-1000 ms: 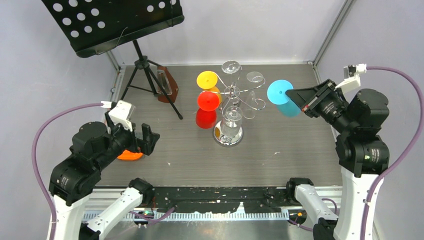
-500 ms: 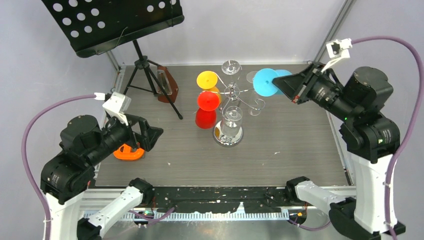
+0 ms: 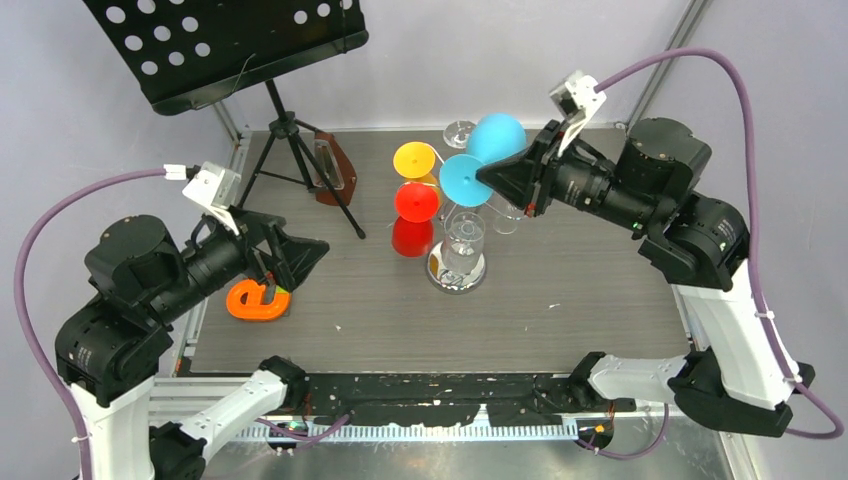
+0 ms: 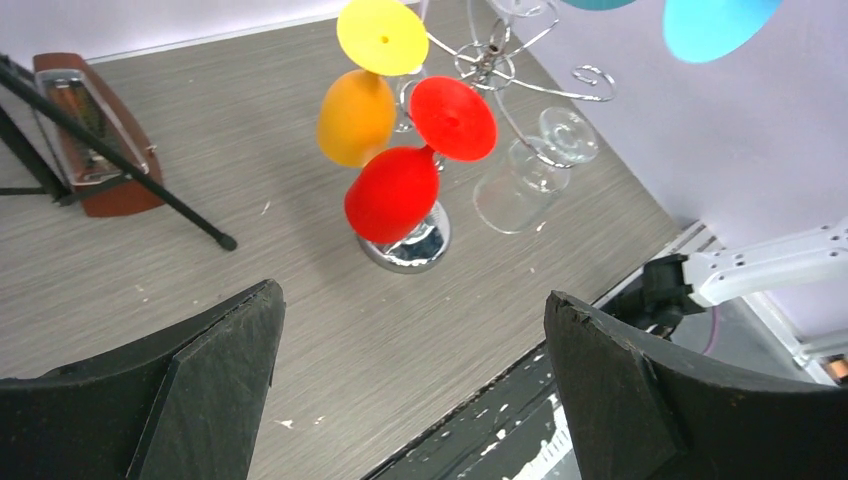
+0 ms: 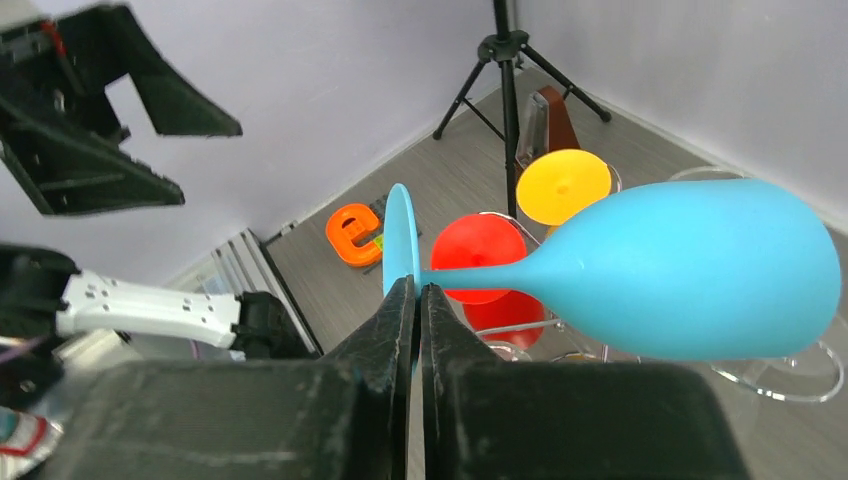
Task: Take the wine glass off the wine glass rack
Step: Place the wine glass at the center of the board.
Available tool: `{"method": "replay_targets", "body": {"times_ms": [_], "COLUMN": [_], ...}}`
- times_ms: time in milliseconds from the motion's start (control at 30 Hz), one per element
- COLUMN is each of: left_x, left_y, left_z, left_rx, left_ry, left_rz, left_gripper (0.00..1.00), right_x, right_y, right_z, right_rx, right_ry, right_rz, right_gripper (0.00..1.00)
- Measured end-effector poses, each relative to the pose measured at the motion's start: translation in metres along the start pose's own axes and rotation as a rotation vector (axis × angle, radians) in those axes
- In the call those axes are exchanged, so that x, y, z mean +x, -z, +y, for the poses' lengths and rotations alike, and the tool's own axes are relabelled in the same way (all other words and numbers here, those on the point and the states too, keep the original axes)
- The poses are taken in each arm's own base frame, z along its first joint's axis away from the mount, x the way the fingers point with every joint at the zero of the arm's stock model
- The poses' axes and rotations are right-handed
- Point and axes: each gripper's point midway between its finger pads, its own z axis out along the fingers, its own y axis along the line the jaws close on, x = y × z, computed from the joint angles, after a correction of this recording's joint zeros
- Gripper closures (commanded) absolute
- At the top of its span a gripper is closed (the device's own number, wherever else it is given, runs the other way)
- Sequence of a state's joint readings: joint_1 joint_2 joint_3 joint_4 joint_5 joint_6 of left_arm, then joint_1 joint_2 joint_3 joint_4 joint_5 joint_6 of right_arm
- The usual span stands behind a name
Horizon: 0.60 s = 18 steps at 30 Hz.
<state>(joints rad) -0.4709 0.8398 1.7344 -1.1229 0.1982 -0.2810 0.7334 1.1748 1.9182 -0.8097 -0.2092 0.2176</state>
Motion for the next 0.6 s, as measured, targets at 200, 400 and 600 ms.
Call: {"method": "replay_targets", "body": {"times_ms": [200,400,600], "left_x": [-0.012,-0.02,-0.027], "left_y": [0.001,0.002,0.003], "left_z": [-0.016,-0.033,-0.048], "left_rx": [0.066,0.143,0.22], "left_ry": [0.049,0.109,0.166], "left_rz": [-0.012,-0.018,-0.022], "left_gripper": [0.0,0.0,0.0], "right_x": [0.003,0.009,0.039], "right_y": [-0.007,-0.01,-0.023], "right_z": [0.031,0.06,0.083], "right_rx": [-0.094,-0.194,-0.288], "right_ry": [0.16,0.321,0.471], "right_rz": [0.002,-0.018,-0.004], "right_gripper": [0.94,0.94,0.94]}}
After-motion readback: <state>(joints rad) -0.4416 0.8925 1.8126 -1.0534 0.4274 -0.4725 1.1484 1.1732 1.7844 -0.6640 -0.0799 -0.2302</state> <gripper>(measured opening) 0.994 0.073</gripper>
